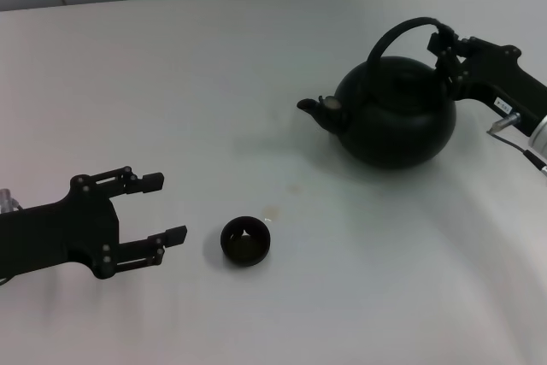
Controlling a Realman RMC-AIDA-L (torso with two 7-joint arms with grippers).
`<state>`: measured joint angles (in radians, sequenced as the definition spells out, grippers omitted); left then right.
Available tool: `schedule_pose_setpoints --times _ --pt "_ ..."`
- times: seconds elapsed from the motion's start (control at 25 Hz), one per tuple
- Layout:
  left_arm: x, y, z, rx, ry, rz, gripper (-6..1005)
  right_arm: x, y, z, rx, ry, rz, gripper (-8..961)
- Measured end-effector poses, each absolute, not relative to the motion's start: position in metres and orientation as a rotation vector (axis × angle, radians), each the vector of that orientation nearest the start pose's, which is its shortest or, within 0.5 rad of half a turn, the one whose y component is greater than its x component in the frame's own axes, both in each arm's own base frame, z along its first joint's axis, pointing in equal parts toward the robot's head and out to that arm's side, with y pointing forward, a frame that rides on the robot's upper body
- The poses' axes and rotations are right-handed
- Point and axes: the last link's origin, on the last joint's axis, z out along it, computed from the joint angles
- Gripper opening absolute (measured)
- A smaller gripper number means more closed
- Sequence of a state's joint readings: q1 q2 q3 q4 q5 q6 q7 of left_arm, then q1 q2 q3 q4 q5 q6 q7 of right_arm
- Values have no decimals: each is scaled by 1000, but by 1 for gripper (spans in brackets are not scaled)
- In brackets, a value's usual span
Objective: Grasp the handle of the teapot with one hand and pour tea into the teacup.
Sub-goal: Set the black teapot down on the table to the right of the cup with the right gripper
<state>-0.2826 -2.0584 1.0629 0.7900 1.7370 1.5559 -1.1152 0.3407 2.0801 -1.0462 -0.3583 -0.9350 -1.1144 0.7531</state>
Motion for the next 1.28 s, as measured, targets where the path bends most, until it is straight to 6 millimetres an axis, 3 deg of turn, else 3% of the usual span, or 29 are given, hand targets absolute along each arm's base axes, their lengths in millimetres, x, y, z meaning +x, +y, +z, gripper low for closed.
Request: schedule_pose_setpoints --times 0.28,0.76,0.88,1.12,1.28 --pt "-279 275 -10 -2802 -240 -654 737 328 331 -1 -1940 632 773 164" --pt "-280 274 -10 -2802 -246 -656 737 325 333 -5 -1982 605 752 386" --pt "-280 274 -10 -2802 -246 -656 737 324 332 -6 -2000 594 744 552" --pt "-278 273 -9 -2804 -240 -670 737 331 320 0 -1977 566 735 709" --pt "-277 273 -9 -2808 -233 -677 736 334 310 4 -1962 552 761 710"
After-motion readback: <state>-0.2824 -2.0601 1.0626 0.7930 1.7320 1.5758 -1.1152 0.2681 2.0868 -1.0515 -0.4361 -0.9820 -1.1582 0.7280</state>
